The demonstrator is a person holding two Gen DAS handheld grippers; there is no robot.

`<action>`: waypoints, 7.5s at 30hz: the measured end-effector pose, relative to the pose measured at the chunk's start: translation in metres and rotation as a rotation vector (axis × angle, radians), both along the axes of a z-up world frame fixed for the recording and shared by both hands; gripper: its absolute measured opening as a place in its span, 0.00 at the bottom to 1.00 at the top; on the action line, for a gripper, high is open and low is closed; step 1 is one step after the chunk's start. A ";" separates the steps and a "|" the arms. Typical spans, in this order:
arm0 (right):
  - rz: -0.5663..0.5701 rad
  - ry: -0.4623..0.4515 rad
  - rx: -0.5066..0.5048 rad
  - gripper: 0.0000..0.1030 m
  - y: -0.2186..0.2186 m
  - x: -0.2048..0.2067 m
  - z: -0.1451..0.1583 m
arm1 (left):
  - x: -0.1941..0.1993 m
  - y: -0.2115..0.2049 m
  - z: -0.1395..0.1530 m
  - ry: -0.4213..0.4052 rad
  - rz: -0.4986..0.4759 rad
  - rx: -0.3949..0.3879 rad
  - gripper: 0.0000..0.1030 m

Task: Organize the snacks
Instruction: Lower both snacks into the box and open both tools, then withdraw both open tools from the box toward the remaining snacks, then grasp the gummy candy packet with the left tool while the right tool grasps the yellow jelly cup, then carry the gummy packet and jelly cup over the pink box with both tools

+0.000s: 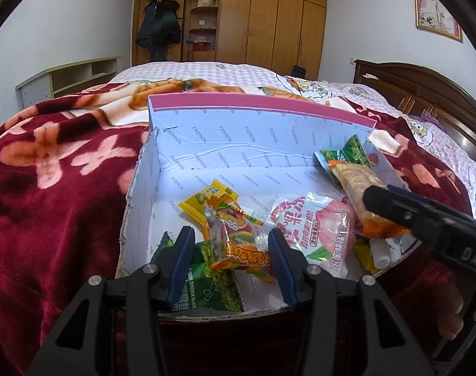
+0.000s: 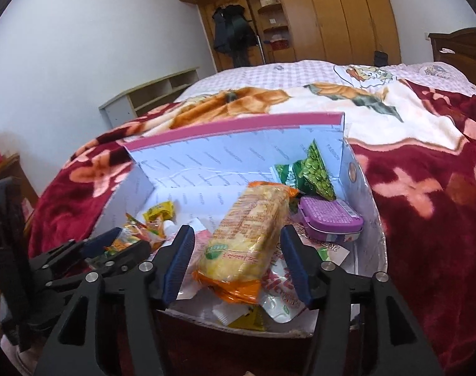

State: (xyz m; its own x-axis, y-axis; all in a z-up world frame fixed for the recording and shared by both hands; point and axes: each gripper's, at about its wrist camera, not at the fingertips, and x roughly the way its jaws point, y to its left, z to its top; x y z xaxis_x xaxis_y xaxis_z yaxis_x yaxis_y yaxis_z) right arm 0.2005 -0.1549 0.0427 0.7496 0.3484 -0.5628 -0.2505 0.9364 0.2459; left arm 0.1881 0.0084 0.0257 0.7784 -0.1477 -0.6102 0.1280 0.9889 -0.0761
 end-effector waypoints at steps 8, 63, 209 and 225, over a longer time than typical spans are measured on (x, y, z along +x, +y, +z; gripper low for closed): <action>0.006 -0.032 0.021 0.58 -0.003 -0.019 0.012 | -0.005 0.002 0.006 0.004 0.004 -0.036 0.51; -0.069 0.046 0.023 0.59 -0.024 -0.164 -0.007 | -0.144 -0.011 0.012 0.131 -0.148 -0.148 0.53; -0.110 -0.069 -0.009 0.40 -0.006 -0.115 0.003 | -0.073 -0.002 0.036 -0.087 -0.031 -0.037 0.41; -0.088 -0.093 -0.031 0.40 0.007 -0.055 0.020 | -0.006 -0.006 0.019 -0.039 -0.015 -0.007 0.41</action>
State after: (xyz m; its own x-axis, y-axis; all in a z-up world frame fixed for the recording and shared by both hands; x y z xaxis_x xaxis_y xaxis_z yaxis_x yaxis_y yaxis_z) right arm 0.1460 -0.1484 0.0631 0.8261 0.2624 -0.4987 -0.1876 0.9626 0.1956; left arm 0.1817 0.0025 0.0449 0.7991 -0.1639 -0.5785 0.1459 0.9862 -0.0778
